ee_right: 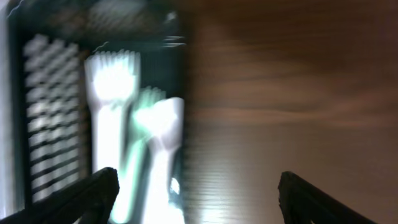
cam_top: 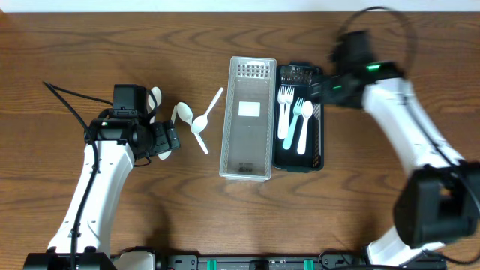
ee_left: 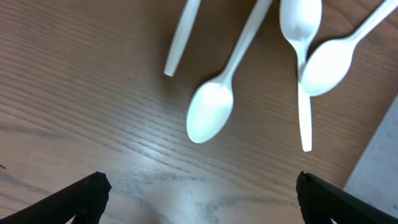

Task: Pack container
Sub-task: 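Grasp the last white fork with the right gripper, drop into black tray, then move the right arm aside and grasp a white spoon with the left gripper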

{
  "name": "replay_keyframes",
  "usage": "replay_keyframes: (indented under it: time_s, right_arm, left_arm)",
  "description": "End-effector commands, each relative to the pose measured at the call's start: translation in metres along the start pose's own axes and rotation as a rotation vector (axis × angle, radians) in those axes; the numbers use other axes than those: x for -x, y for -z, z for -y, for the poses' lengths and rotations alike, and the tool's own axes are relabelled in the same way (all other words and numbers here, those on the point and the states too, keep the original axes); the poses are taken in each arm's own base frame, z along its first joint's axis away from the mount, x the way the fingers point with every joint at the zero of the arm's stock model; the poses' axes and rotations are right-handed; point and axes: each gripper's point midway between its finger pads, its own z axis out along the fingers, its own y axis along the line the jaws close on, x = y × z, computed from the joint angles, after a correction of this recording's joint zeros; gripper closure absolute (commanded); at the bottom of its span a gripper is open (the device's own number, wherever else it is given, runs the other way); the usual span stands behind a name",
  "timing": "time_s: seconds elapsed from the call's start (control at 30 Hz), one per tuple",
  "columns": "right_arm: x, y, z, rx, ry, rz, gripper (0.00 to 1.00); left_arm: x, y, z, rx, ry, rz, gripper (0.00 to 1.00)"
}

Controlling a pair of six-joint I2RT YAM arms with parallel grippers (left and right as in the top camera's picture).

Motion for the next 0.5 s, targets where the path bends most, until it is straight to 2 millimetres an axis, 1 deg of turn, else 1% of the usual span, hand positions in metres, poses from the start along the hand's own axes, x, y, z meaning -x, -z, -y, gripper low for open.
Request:
replay_keyframes:
  time_s: [0.0, 0.03, 0.07, 0.13, 0.2, 0.27, 0.33, 0.4, 0.47]
  right_arm:
    - [0.019, 0.037, 0.062, -0.051, -0.167, 0.071, 0.14]
    - [0.016, 0.039, 0.076, -0.058, -0.201, 0.061, 0.14]
    - [0.013, 0.042, 0.089, -0.059, -0.239, 0.050, 0.13]
    - [0.006, 0.045, 0.110, -0.054, -0.300, 0.023, 0.08]
    - [0.000, 0.047, 0.124, -0.055, -0.345, 0.005, 0.05]
    - [-0.003, 0.049, 0.137, -0.066, -0.377, -0.002, 0.02]
    - [-0.004, 0.050, 0.144, -0.073, -0.397, 0.001, 0.01]
    - [-0.004, 0.051, 0.148, -0.076, -0.405, 0.003, 0.01]
    - [-0.005, 0.051, 0.148, -0.077, -0.406, -0.001, 0.01]
  left_arm:
    - [0.005, 0.009, 0.014, -0.077, 0.002, 0.005, 0.01]
    - [0.009, 0.012, 0.018, -0.094, -0.014, 0.013, 0.00]
    - [0.013, 0.016, 0.021, -0.106, -0.039, 0.020, 0.01]
    - [0.024, 0.024, 0.024, -0.104, -0.110, 0.029, 0.03]
    - [0.035, 0.028, 0.020, -0.060, -0.150, 0.022, 0.04]
    - [0.045, 0.028, 0.015, -0.002, -0.203, -0.004, 0.04]
    - [0.054, 0.020, 0.010, 0.046, -0.262, -0.044, 0.03]
    - [0.061, 0.006, 0.010, 0.057, -0.308, -0.091, 0.03]
    - [0.067, -0.013, 0.008, 0.064, -0.346, -0.134, 0.03]
